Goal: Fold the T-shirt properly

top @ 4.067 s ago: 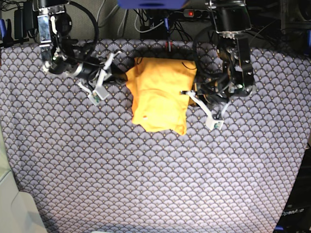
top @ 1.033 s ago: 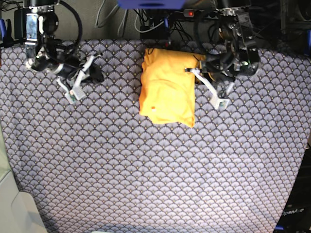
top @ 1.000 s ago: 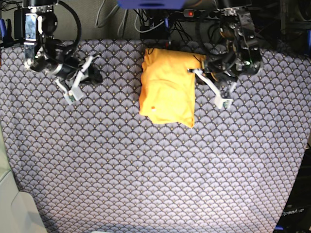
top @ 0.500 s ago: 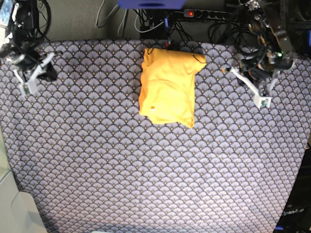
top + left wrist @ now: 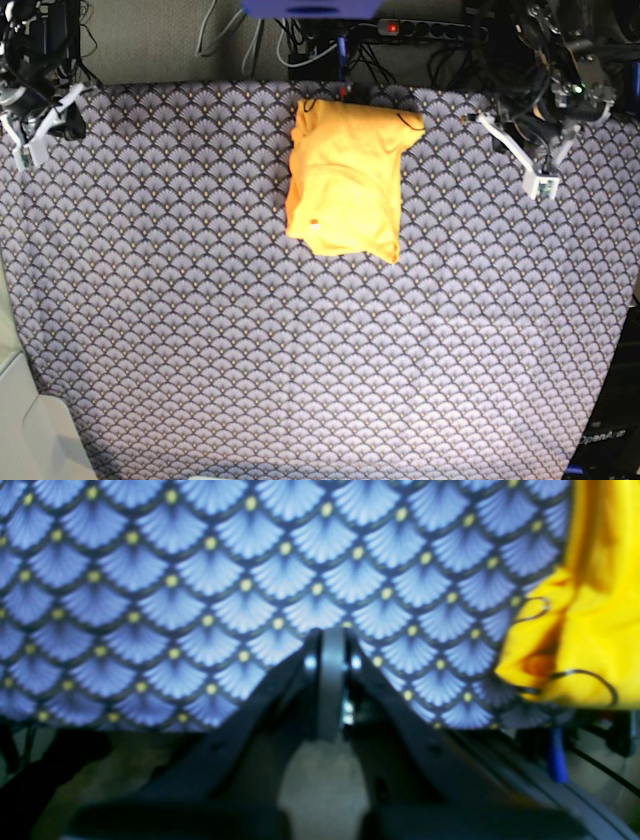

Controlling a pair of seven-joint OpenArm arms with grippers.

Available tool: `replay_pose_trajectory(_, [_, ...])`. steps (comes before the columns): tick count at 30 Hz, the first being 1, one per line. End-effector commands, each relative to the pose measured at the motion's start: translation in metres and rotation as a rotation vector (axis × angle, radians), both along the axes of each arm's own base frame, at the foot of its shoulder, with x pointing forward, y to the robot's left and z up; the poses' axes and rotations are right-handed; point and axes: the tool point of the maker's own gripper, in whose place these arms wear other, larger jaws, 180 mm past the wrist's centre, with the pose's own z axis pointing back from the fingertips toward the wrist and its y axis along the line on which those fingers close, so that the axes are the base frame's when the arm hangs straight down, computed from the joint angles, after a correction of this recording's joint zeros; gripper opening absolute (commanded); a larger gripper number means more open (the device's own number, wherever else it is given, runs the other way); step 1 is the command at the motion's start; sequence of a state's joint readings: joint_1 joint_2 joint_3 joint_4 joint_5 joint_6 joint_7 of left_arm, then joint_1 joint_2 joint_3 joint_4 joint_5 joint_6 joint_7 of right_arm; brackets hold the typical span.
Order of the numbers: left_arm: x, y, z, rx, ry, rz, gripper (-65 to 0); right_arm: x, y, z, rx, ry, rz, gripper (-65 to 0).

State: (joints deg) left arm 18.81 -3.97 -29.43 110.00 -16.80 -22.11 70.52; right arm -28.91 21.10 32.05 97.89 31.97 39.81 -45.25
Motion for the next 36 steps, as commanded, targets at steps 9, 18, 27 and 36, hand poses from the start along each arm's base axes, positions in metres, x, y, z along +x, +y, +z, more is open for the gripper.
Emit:
replay_pose_trajectory(9, [-0.066,0.023,-0.010,0.087,0.135,-0.036,-65.0,-0.050,-0.042,0.030,-0.111,0.009,-0.101,-65.0])
replay_pose_trajectory(18, [-0.120,0.018,-0.023,0.074,0.201,-0.043,-65.0,-0.114,-0.070,0.008,-0.280,0.134,-0.220,-65.0])
replay_pose_trajectory(27, [-0.164,0.003,-0.069,-0.033,0.247,0.036,-65.0,-0.160,-0.084,-0.039,-0.361,0.137,-0.394,-65.0])
replay_pose_trajectory(36, [-0.228,-0.032,-0.144,-0.181,0.285,0.132,-65.0,-0.206,-0.109,-0.120,-0.212,0.119,-0.582,-65.0])
